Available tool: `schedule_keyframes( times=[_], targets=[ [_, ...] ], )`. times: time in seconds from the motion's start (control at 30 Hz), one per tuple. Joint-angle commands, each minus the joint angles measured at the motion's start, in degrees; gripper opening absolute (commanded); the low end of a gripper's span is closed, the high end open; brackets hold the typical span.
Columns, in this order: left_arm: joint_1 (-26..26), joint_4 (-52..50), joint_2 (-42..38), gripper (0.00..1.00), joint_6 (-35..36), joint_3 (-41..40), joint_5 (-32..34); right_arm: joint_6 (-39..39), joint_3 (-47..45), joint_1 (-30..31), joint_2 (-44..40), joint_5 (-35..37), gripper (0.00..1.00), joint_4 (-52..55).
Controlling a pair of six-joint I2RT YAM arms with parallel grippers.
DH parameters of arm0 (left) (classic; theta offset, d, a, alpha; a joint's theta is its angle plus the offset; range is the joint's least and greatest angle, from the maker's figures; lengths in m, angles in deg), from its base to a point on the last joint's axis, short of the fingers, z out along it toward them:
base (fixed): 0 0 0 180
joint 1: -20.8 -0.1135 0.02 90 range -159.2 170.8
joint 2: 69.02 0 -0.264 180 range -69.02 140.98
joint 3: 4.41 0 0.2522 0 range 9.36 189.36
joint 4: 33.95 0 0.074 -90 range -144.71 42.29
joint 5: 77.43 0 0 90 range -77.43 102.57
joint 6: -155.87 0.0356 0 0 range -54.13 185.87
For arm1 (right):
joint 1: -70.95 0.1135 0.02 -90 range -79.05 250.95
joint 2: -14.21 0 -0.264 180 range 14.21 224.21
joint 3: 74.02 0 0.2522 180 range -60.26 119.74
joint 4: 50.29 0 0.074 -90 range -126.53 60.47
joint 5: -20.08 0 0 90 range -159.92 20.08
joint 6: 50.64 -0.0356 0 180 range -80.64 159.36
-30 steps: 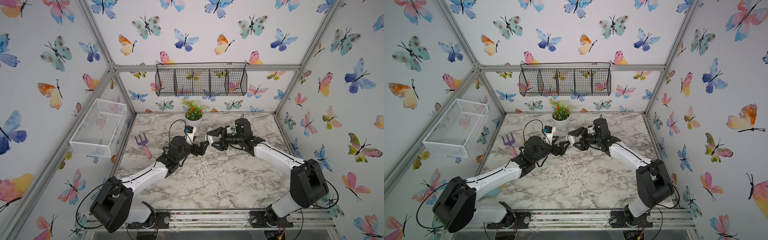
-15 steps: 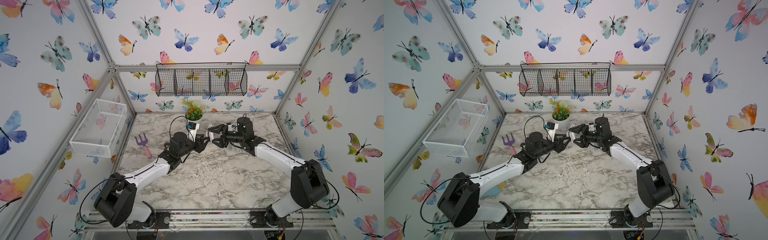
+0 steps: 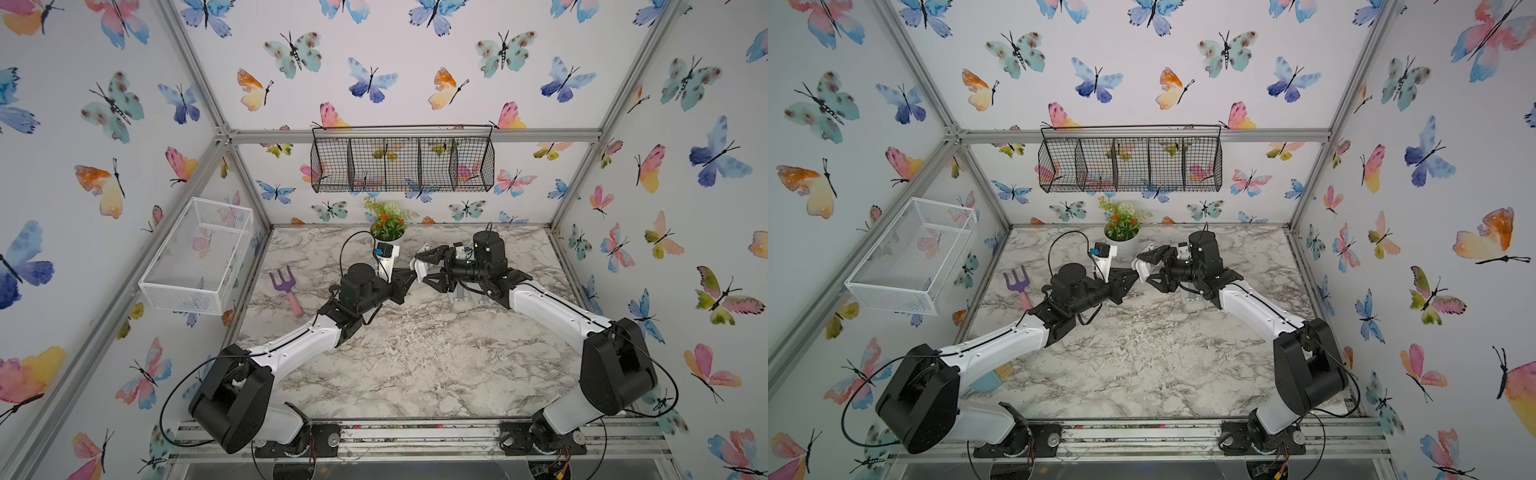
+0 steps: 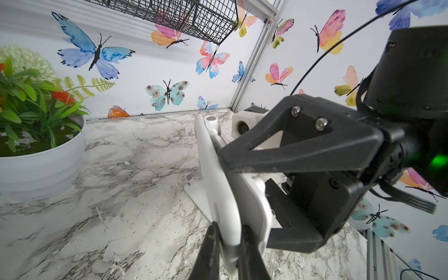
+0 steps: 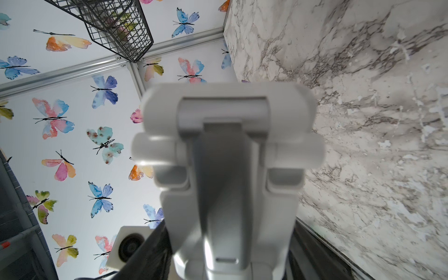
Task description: Open the phone stand
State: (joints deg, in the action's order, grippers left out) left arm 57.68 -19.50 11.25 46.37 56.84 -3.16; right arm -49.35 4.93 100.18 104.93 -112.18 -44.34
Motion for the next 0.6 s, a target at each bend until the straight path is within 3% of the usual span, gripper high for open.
schedule_keyframes(
  times=[0.0, 0.2, 0.57],
  targets=[
    [2.67, 3.50, -0.13, 0.00, 2.14, 2.57, -5.52, 1.30, 2.62, 4.20, 0.56, -7.40, 0.03, 0.28],
    [2.00, 0.86, -1.53, 0.00, 5.03, 0.13, 6.90, 0.99, 3.71, 4.17, -1.35, -7.72, 0.01, 2.84],
    [-4.04, 1.48, 0.48, 0.00, 6.85, -2.89, 9.47, -2.32, 1.84, 4.04, -5.75, -8.28, 0.01, 2.62]
  ],
)
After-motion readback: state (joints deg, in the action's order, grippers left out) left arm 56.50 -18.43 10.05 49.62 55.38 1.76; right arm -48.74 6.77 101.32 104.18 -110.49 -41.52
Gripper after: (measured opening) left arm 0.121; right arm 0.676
